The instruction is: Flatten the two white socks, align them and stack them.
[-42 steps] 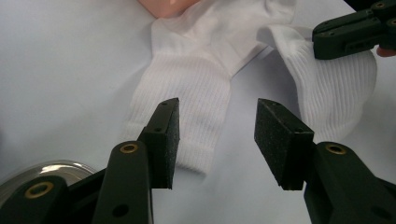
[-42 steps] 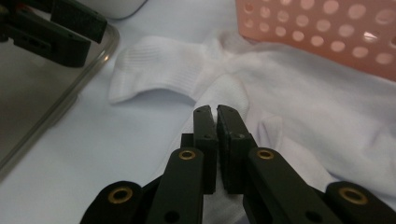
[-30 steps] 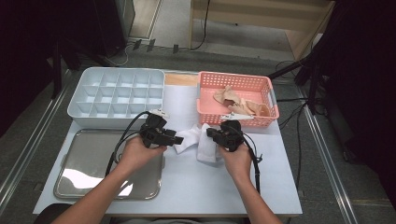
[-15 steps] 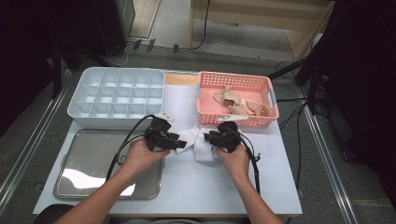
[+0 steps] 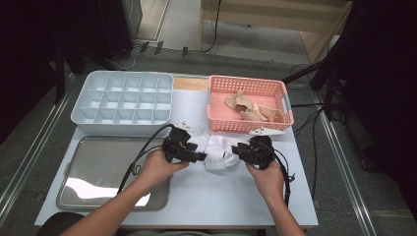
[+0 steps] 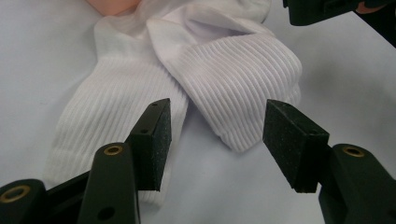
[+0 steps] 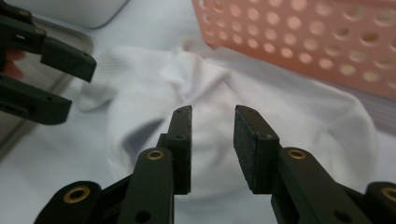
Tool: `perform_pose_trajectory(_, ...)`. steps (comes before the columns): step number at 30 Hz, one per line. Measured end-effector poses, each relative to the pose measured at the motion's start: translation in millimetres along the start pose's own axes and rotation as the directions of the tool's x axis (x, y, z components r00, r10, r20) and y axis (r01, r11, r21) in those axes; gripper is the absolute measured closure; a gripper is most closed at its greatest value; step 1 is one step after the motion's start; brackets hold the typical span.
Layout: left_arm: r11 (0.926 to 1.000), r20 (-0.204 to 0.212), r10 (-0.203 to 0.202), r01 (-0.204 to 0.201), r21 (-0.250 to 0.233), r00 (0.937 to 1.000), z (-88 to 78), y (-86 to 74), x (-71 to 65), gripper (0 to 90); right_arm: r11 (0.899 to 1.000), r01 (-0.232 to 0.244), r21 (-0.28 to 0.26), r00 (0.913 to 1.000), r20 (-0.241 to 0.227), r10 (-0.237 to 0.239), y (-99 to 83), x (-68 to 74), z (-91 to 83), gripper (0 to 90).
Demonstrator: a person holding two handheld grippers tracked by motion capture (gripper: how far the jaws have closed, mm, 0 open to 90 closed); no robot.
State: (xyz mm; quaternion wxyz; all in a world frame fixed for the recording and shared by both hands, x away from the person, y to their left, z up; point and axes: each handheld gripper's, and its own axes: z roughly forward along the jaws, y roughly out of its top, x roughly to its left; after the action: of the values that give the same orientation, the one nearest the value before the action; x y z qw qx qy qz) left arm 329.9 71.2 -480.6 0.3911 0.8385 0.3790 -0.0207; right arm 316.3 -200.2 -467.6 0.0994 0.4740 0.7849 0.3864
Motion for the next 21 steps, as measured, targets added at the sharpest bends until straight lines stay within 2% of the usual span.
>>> perform_pose_trajectory(5, 0.9998, 0.004, 0.018, -0.018, 0.000, 0.9998, 8.2, 3.3, -3.8, 42.0, 1.000, -0.026, 0.003, 0.9994, 0.023, 0.026, -17.3, -9.5, -3.6, 65.6)
perform_pose_trajectory(9, 0.9994, 0.002, 0.033, -0.033, 0.005, 0.9994, 16.4, 5.0, -6.5, 41.9, 1.000, -0.020, 0.012, 0.9996, 0.022, 0.019, -23.4, -4.8, -0.3, 63.8)
perform_pose_trajectory(13, 0.9991, -0.007, 0.042, -0.042, 0.010, 0.9991, 26.2, 5.3, -5.9, 42.2, 1.000, 0.006, 0.020, 0.9999, 0.015, -0.006, -26.8, 0.5, 8.3, 62.0)
perform_pose_trajectory(16, 0.9988, -0.011, 0.041, -0.041, 0.027, 0.9991, 34.5, 4.3, -4.4, 43.2, 0.999, 0.012, 0.044, 0.9994, 0.031, -0.014, -29.0, 0.4, 19.5, 60.7)
perform_pose_trajectory(21, 0.9965, -0.038, 0.061, -0.058, 0.061, 0.9974, 44.9, 0.5, -3.3, 46.3, 0.999, 0.015, 0.051, 0.9985, 0.052, -0.018, -31.7, -0.3, 30.0, 59.5)
